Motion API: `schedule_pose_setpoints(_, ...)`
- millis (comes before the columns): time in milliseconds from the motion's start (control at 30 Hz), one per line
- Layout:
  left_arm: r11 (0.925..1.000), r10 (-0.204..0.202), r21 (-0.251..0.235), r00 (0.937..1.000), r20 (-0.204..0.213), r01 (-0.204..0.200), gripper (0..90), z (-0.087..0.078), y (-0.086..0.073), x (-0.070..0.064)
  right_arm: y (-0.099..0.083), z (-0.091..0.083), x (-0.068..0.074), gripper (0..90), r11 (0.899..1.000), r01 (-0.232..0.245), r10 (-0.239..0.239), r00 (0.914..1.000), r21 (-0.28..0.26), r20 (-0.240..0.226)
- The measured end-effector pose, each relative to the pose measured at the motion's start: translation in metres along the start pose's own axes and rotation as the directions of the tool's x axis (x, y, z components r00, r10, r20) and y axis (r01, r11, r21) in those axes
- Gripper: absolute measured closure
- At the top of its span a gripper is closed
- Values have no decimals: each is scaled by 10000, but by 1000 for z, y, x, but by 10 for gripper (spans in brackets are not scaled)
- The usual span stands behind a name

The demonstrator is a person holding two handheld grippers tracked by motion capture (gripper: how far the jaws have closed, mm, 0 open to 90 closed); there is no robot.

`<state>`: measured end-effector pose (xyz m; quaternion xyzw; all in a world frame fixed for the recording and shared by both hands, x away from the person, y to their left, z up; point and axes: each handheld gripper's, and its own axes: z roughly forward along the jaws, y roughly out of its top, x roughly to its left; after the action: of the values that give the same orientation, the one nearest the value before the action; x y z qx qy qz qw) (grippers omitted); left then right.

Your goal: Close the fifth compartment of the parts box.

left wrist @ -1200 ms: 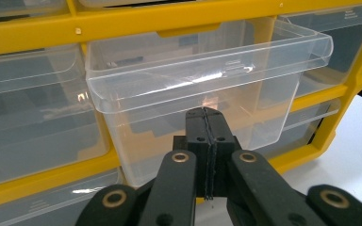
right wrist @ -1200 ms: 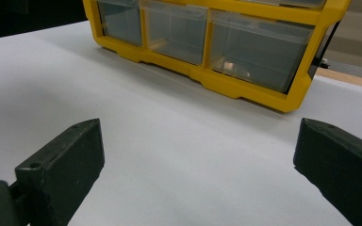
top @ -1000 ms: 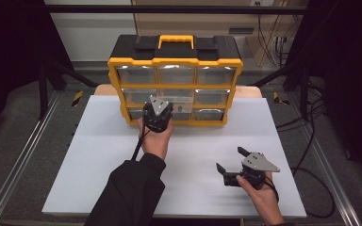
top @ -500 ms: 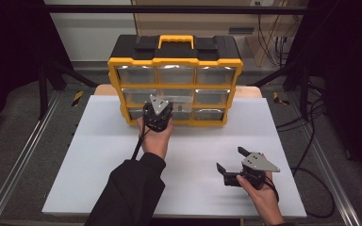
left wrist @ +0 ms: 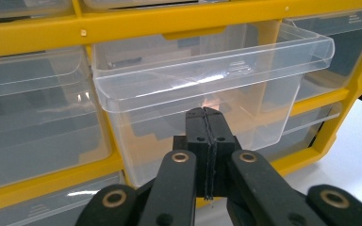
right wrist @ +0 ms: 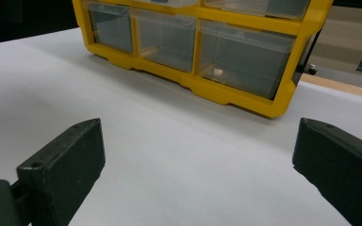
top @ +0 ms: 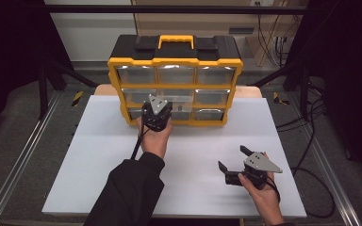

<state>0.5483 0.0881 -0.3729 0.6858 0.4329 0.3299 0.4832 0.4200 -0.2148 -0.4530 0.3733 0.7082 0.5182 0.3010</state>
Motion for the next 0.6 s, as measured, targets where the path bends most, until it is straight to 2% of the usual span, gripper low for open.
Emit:
schedule_pose_setpoints(133, 10000, -30, 34, 10000, -18, 30, 895, 3, 0, 1, 0, 0, -1, 33, 10000, -70, 69, 9999, 9, 81)
schedule_pose_setpoints(300, 9994, -330, 35, 9994, -98, 330, 896, 7, -2, 0, 0, 0, -2, 31, 10000, -63, 63, 9999, 2, 122)
schedule_pose_setpoints(467, 9994, -333, 61, 9994, -84, 334, 896, 12, -2, -3, 1, -2, -8, 29, 9989, -459, 459, 9971, -11, 612)
schedule_pose_setpoints(600, 9994, -330, 145, 9995, 28, 329, 896, 14, -3, -4, 1, -3, -11, 29, 9979, -648, 651, 9955, -70, 682)
